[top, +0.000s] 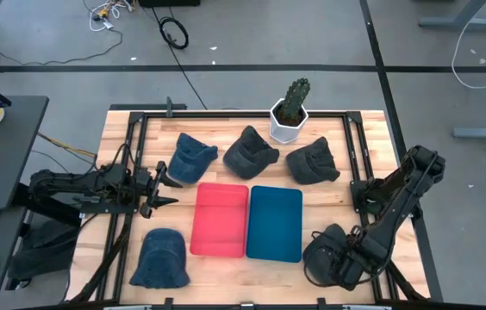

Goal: Pick & Place hat
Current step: Put the bottom right black cap into the blue bin

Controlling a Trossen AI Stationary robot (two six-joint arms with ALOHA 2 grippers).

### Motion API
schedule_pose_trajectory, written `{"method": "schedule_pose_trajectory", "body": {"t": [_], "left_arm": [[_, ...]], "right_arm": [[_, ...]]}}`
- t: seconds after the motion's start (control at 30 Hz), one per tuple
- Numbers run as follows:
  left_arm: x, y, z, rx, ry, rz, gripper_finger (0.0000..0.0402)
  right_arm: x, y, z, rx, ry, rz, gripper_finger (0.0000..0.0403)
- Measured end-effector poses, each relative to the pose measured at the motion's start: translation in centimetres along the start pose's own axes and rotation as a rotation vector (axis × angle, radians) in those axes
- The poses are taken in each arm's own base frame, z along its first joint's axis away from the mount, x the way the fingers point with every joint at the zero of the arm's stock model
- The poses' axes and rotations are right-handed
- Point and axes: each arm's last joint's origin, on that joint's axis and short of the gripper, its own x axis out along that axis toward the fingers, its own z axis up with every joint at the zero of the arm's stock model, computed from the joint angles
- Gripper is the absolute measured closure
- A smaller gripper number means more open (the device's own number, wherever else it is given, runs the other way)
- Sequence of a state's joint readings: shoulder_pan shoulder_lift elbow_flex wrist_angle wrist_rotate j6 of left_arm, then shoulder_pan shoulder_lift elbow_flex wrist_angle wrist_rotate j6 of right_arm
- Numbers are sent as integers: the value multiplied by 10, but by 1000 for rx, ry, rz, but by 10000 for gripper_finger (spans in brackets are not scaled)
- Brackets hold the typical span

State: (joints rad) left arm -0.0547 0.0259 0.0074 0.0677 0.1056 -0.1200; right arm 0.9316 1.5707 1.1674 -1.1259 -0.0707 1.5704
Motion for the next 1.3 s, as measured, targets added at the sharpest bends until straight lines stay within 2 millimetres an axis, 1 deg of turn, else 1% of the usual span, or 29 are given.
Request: {"method": "schedule_pose_trajectory", "body": {"t": [0.17, 0.27, 0.33, 0.4, 0.53, 0.67, 0.77, 0.83, 0.93, 0.97, 1.0, 1.07, 1.3], "left_arm": [[0, 0, 0, 0, 0, 1, 174], [0, 0, 0, 0, 0, 0, 174], [0, 0, 0, 0, 0, 0, 174], [0, 0, 0, 0, 0, 0, 174], [0, 0, 0, 0, 0, 0, 174], [0, 0, 0, 0, 0, 0, 174], [0, 0, 0, 0, 0, 0, 174], [0, 0, 0, 0, 0, 1, 174], [0, 0, 0, 0, 0, 0, 174], [0, 0, 0, 0, 0, 0, 174], [0, 0, 0, 0, 0, 0, 174], [0, 0, 0, 0, 0, 0, 174], [0, 0, 0, 0, 0, 0, 174]], "right_arm": [[25, -4, -2, -16, -15, 30, 137], [40, -4, -1, -19, -7, 82, 141], [48, -8, 0, -8, -7, 81, 145], [55, -11, 0, -1, -8, 77, 153], [59, -14, 1, -14, -9, 65, 174], [59, -15, 1, -29, -9, 62, 208], [59, -15, 1, -60, -10, 58, 250], [59, -16, 2, -72, -8, 52, 290], [54, -19, 4, -72, 13, 58, 369], [50, -20, 4, -74, 16, 68, 384], [47, -22, 4, -74, 16, 78, 390], [38, -25, 4, -64, 15, 105, 388], [9, -46, 2, -63, 13, 166, 398]]}}
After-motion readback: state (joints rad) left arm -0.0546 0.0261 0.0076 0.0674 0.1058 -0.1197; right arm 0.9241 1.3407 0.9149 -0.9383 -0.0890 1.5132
